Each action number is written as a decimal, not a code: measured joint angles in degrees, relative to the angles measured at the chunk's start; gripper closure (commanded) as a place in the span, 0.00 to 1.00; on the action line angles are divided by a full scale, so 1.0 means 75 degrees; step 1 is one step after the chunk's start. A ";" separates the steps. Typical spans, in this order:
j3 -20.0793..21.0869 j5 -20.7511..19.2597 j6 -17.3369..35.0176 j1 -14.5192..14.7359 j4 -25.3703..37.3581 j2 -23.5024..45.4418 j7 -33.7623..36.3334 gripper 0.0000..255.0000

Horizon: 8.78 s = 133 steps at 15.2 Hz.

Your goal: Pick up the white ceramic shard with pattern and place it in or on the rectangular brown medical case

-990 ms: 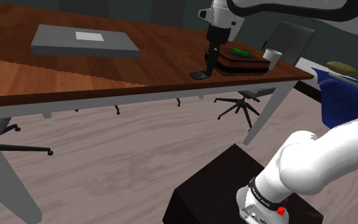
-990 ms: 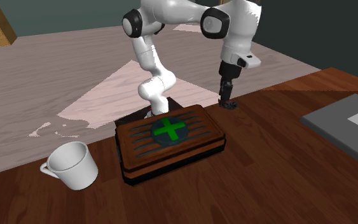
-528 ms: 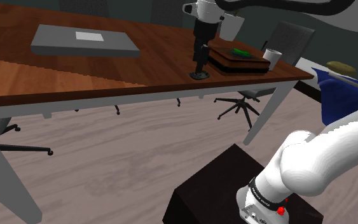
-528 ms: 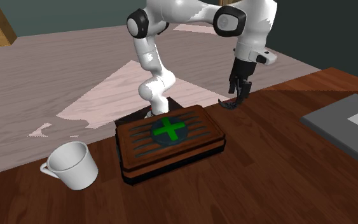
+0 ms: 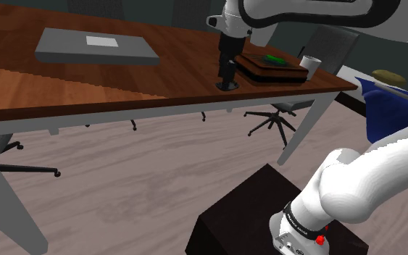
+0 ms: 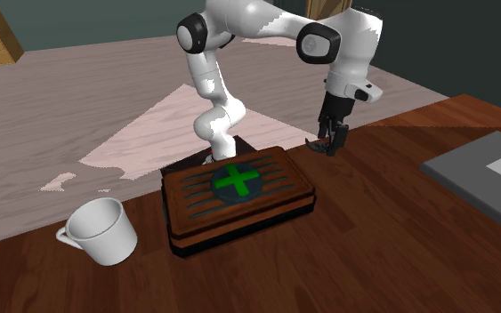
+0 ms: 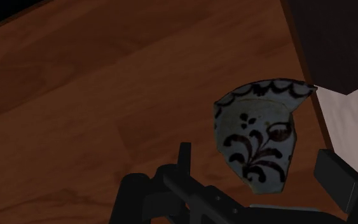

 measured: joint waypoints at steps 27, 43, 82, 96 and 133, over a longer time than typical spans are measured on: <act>0.0271 -0.0275 -0.0215 0.0066 -0.0260 -0.0859 0.0315 0.00; 0.0224 -0.0357 0.0530 0.0043 -0.1110 -0.1064 0.0373 1.00; 0.0316 -0.0378 -0.2436 -0.0017 0.2844 -0.0075 -0.0073 1.00; -0.1518 -0.0748 -0.1984 -0.0755 0.2782 -0.0156 -0.2585 1.00; -0.3157 -0.0761 -0.0197 -0.1428 0.1928 0.0371 -0.4566 0.00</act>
